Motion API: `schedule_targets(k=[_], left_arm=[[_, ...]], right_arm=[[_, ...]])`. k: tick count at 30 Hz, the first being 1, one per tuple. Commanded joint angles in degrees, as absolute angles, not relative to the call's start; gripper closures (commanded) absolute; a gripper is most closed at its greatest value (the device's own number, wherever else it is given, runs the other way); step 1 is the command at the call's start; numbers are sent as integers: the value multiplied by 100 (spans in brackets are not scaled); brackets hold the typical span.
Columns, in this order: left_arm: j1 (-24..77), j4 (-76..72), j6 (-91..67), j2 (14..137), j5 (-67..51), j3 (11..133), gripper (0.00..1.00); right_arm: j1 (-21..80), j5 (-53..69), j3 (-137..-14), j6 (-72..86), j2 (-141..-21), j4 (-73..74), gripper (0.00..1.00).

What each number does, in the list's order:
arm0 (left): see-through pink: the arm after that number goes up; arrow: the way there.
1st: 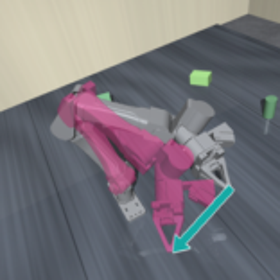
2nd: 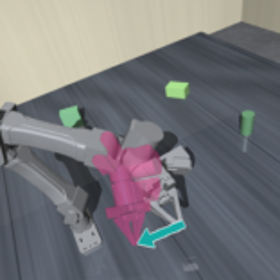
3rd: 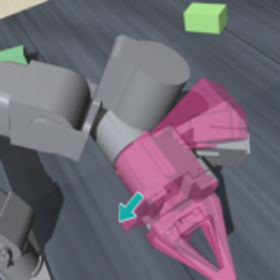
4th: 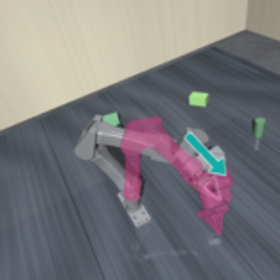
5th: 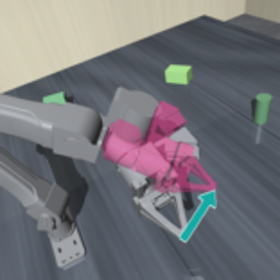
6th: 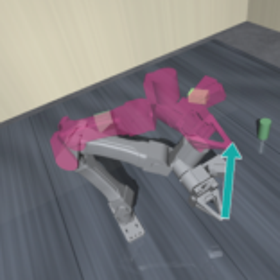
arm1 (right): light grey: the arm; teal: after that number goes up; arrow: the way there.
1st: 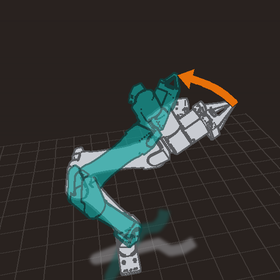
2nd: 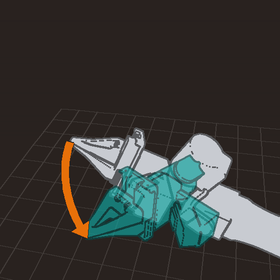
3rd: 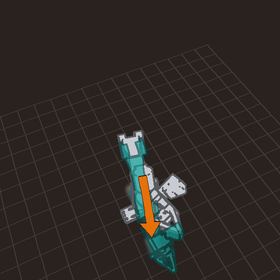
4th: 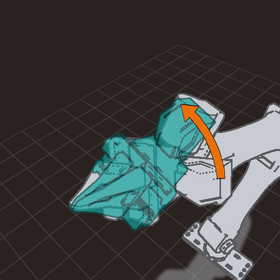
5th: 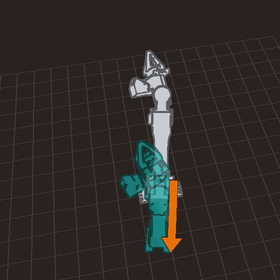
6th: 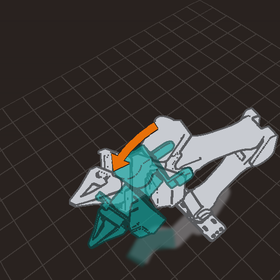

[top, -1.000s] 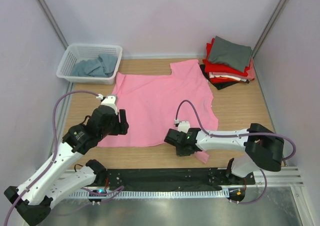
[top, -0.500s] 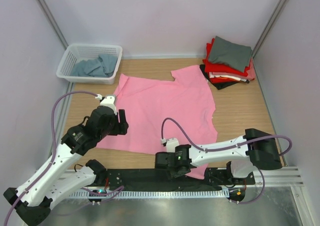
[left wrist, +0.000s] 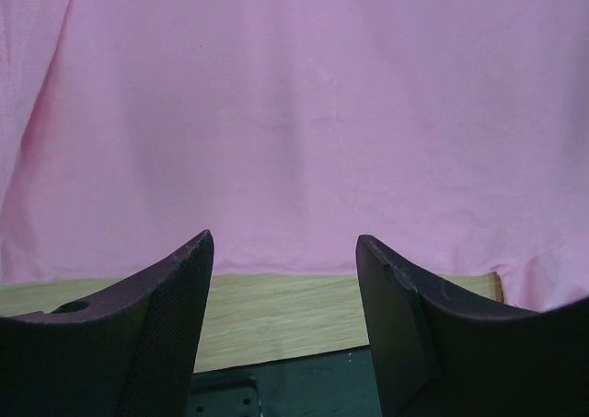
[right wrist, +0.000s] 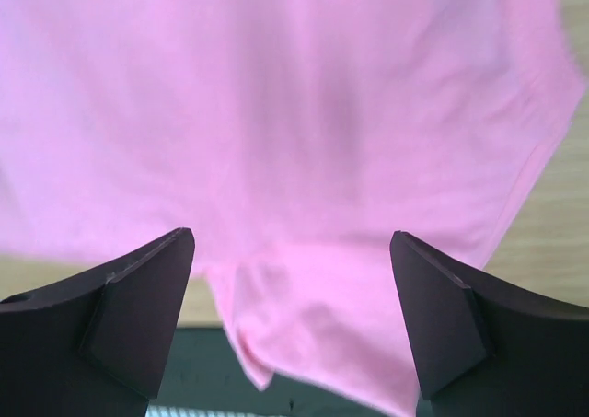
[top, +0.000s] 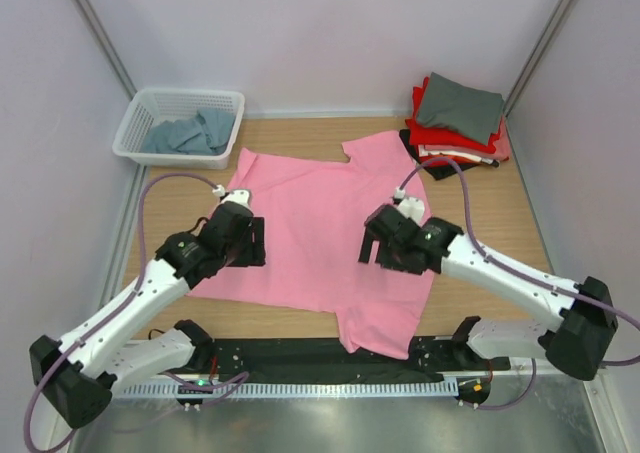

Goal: Fold and stack the t-shirts
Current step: Flatten the tshirt out

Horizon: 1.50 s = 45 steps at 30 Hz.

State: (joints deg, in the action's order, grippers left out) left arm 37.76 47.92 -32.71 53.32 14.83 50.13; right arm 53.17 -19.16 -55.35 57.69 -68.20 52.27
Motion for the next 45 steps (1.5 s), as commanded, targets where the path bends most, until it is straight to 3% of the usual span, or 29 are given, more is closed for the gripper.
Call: schedule_targets(k=[1,5,13,23,29,37,41,45], left_arm=[[3771,4176,-3559,5817,1467,5142,36],[3771,3649,-3568,6529,1617,5168,36],[3771,2989,-3656,8286,1521,5212,40],[3762,2768,-3533,9079,1547,5686,41],[3771,3137,-3542,8466,1599,5590,41],[3735,3322,-3691,7286,1969,4843,37],[3735,2833,-3893,7233,1732,4484,37],[3727,2303,-3990,7593,1486,4438,38]], right_arm=[[4011,-1549,-5423,4397,-7433,4238,7],[3034,-1169,-5800,3623,-8602,3858,7],[2067,-853,-6256,3085,-10438,3279,7],[1670,-932,-8296,2523,-12225,3840,8],[1722,-747,-8165,2286,-11629,4068,8],[1766,-1302,-7868,2338,-9593,4896,6],[2275,-643,-6928,2715,-8739,4240,6],[2926,-378,-6198,3032,-8779,3482,7]])
